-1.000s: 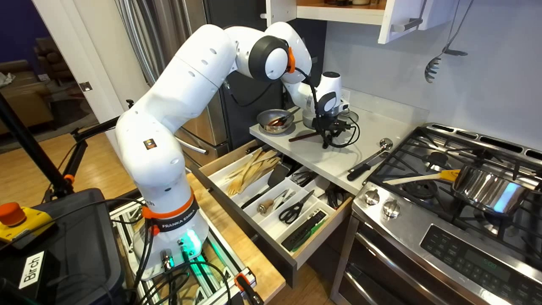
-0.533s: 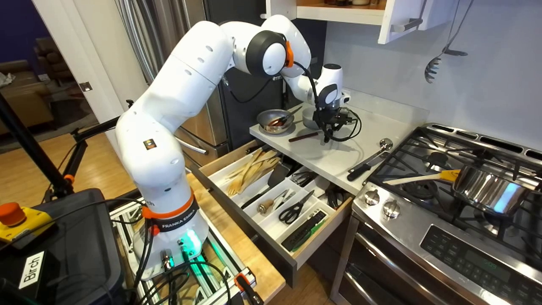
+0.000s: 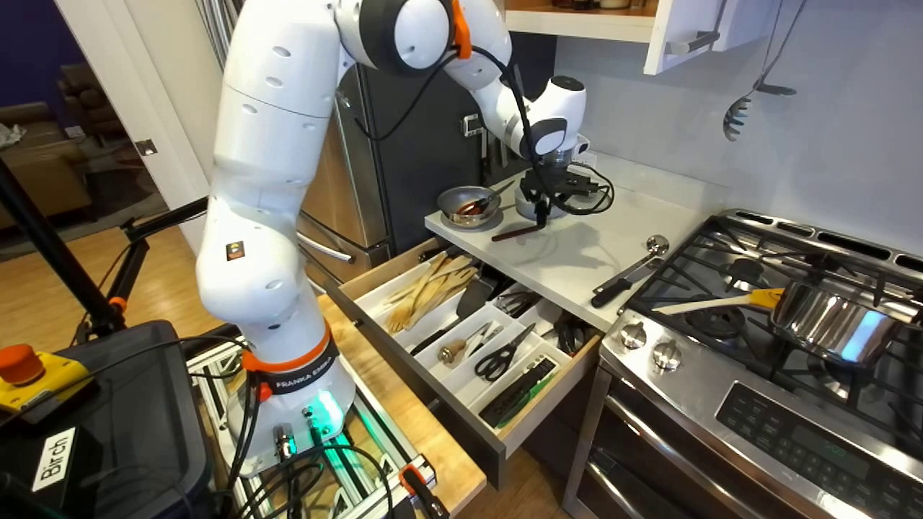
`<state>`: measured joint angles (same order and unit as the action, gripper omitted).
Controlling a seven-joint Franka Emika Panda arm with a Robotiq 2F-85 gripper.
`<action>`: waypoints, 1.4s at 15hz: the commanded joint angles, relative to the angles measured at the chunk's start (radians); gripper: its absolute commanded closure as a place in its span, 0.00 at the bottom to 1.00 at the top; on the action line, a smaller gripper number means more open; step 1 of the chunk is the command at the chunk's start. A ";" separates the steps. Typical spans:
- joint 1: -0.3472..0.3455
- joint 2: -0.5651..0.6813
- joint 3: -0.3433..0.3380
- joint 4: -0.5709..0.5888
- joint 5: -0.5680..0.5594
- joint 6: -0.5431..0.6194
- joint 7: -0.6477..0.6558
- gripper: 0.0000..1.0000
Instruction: Move the knife to the open drawer
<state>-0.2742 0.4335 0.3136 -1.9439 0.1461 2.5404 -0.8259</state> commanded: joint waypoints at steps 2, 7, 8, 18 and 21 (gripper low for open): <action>-0.021 -0.242 -0.032 -0.298 0.168 -0.131 -0.190 0.92; 0.070 -0.487 -0.196 -0.581 0.144 -0.163 -0.005 0.92; 0.082 -0.533 -0.227 -0.637 0.128 -0.167 0.037 0.92; 0.145 -0.620 -0.341 -0.734 0.086 -0.156 0.115 0.92; 0.159 -0.646 -0.341 -0.825 0.015 -0.095 0.241 0.92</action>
<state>-0.1555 -0.1843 0.0001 -2.6845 0.2206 2.3878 -0.6921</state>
